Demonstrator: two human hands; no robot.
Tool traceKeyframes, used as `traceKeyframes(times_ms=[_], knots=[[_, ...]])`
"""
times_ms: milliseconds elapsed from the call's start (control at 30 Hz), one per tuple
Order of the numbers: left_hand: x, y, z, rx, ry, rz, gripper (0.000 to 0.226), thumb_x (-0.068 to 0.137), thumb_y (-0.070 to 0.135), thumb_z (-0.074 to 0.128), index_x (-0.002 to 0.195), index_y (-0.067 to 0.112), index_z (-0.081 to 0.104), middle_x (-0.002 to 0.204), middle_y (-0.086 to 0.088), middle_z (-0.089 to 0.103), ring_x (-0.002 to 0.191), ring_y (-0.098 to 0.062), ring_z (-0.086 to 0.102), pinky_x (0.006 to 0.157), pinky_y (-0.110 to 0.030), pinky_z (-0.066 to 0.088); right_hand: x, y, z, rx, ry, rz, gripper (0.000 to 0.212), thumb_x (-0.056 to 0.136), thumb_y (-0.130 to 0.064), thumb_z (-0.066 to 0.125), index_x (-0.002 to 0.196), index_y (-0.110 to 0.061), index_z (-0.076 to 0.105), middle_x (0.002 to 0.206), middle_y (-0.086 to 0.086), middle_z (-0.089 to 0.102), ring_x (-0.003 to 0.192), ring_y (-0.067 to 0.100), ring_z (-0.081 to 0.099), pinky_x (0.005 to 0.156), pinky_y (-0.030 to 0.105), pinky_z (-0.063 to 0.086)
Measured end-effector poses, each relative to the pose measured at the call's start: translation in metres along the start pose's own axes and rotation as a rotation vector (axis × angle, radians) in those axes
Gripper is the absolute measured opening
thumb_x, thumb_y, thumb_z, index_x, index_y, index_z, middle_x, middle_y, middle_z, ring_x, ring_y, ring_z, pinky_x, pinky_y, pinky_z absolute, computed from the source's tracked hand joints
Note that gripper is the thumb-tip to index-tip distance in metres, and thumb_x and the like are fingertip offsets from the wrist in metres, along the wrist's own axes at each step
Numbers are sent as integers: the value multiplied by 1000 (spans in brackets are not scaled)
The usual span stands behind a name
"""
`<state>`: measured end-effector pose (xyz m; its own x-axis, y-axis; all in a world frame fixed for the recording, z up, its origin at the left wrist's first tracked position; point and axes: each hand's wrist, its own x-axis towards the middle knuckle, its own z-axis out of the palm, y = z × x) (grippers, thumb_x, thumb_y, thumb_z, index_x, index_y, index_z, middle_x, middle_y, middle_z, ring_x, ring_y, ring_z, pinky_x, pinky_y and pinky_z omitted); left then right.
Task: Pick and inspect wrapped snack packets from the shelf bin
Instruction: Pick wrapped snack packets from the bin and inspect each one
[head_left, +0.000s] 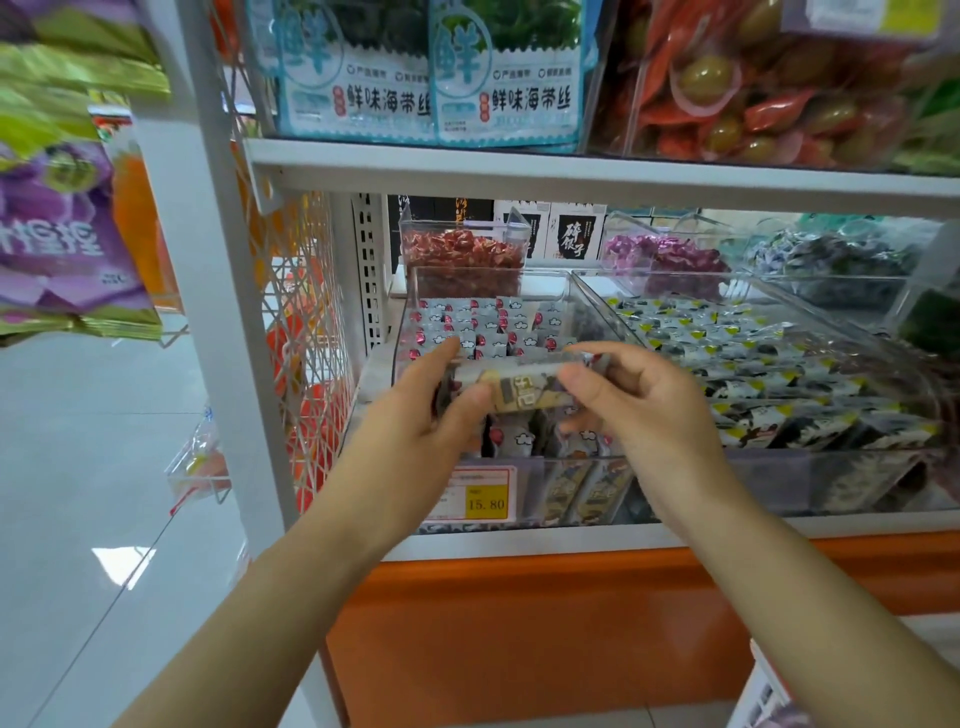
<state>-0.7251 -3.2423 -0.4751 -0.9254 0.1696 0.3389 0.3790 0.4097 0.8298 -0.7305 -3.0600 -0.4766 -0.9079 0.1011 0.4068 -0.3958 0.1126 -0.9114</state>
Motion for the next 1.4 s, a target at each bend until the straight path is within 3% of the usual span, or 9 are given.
traceKeyframes(times_ms=[167,267,367,500,800,900,1000,1233,1400], knots=[[13,-14,-10,675,195,260,66,89,51,33,148,26,19,154,4,25,141,-11,13,110,-27,7,50,-7,12,-137,184,-87,18,81,-15,69,95,-12,58,95,10,67,78,22,68,70,31,58],[19,-30,-9,825,105,156,75,87,59,21,150,24,-1,158,4,-7,142,-10,-15,108,-33,-9,83,-7,28,-408,111,-157,23,82,-16,70,99,-7,57,97,3,60,91,22,60,85,38,52],[21,-39,-8,855,47,122,77,87,63,16,148,23,-10,156,5,-18,135,-5,-25,107,-35,-13,107,-2,40,-661,-32,-228,23,81,-19,71,97,-8,59,94,-3,53,91,14,52,79,27,44],[24,-40,-7,800,35,108,79,85,65,16,149,25,-8,156,7,-17,138,-5,-22,107,-34,-12,124,8,57,-876,-188,-283,25,77,-26,74,92,-14,58,96,1,50,88,13,45,64,22,32],[24,-38,-8,723,-9,72,78,87,63,23,149,25,-4,156,8,-18,140,-5,-21,113,-35,-8,130,26,66,-1196,-613,-192,32,96,-25,45,73,-7,59,71,2,59,85,18,49,93,42,43],[24,-38,-9,719,-16,68,78,87,64,24,149,25,-2,156,9,-18,140,-5,-21,113,-35,-7,140,22,62,-939,-559,-57,24,94,-13,47,99,-7,69,104,6,70,93,15,61,94,33,44],[24,-38,-9,710,-18,69,78,87,64,24,149,25,-2,156,10,-18,139,-4,-21,110,-32,-8,152,25,60,-829,-366,-89,22,91,-3,51,98,-11,70,102,3,69,86,8,58,88,26,44],[24,-37,-9,692,-27,64,76,88,62,25,150,24,0,156,9,-16,139,-4,-20,113,-34,-5,164,50,73,-1186,-452,-148,12,83,-31,68,85,-20,71,89,-9,64,108,20,46,89,36,41],[24,-36,-10,659,-17,77,74,90,60,28,149,24,4,157,9,-12,140,-4,-15,114,-36,-2,155,34,64,-770,-228,-173,11,88,-16,63,82,-7,63,83,-1,62,75,9,54,75,26,45]])
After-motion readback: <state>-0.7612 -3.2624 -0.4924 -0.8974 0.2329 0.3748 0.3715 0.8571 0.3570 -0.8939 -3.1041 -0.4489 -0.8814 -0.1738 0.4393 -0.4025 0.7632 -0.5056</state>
